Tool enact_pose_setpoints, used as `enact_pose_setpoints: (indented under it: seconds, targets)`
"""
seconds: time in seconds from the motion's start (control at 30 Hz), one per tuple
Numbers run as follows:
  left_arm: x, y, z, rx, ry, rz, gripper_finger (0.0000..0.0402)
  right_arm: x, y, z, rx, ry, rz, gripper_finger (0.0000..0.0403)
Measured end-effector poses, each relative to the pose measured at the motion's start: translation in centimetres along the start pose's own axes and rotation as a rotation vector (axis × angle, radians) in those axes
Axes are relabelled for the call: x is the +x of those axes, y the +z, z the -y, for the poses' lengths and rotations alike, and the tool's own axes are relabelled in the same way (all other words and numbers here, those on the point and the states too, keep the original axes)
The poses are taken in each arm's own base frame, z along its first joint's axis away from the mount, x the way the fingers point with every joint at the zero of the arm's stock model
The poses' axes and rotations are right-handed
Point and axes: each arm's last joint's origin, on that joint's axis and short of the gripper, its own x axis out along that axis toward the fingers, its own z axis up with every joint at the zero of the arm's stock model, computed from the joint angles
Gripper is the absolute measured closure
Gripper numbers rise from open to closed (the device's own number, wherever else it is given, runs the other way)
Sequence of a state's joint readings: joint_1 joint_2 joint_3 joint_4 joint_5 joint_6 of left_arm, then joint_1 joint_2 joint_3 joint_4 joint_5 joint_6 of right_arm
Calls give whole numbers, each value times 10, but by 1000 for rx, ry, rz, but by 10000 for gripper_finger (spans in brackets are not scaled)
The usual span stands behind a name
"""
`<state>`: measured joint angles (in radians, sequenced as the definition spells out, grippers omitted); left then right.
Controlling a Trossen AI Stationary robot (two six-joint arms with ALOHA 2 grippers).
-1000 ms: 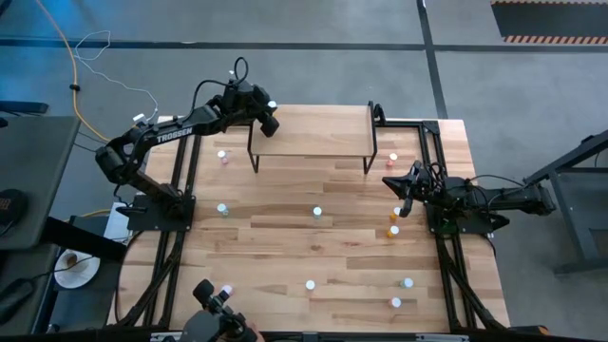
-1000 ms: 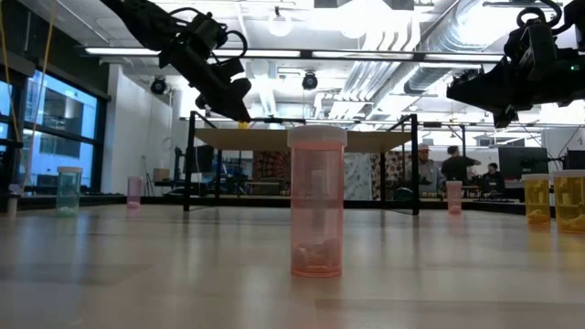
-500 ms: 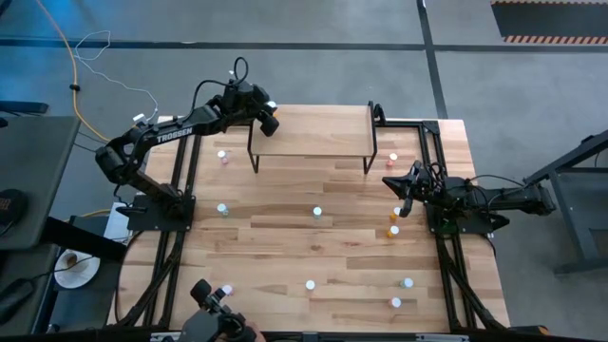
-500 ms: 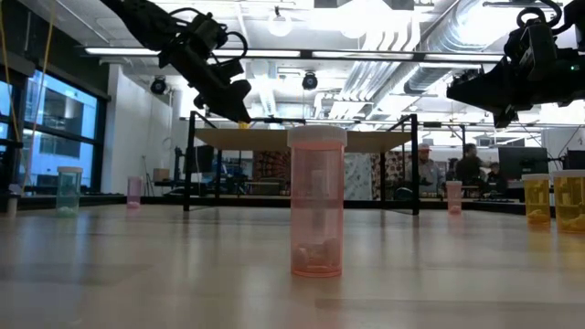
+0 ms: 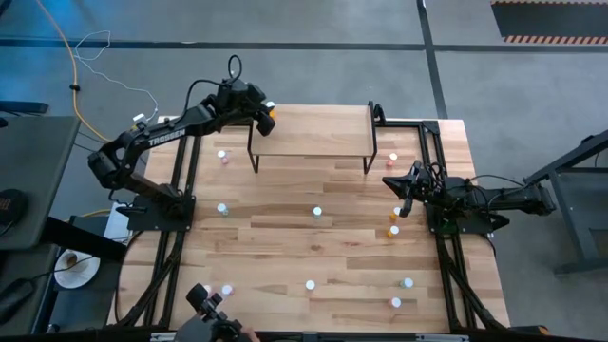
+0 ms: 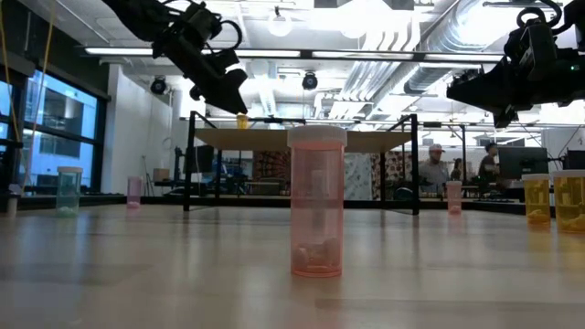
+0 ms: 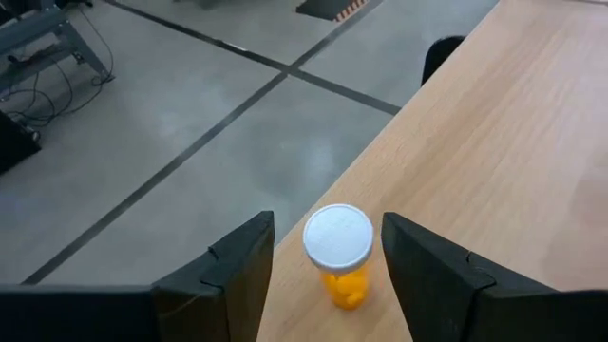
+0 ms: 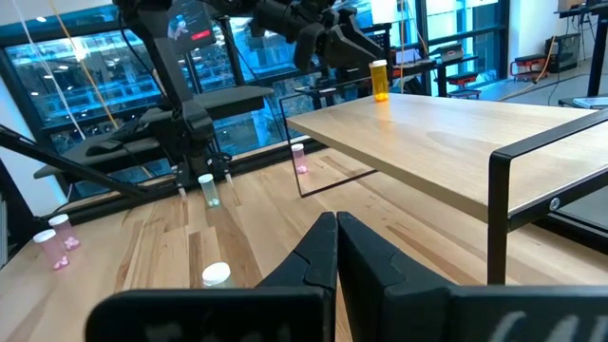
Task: Pick and place medicine bottles onto shelf by color
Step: Put the left orange pill bottle on the shelf, then put the top right blue pill bottle on the shelf
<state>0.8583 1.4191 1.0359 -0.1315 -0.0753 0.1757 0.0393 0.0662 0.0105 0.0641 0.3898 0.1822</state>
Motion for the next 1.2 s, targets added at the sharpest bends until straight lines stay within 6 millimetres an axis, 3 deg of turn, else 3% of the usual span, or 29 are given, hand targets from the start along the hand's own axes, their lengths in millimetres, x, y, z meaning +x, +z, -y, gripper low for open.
enact_pose_setpoints:
  seconds: [0.4, 0.8, 1.2]
  targets:
    - [-24, 14, 11, 36, -32, 90, 213, 0, 0, 0, 0, 0, 0, 402]
    - [-79, 30, 57, 151, -226, 209, 213, 0, 0, 0, 0, 0, 0, 402]
    - [-115, 28, 99, 168, -416, 232, 213, 0, 0, 0, 0, 0, 0, 402]
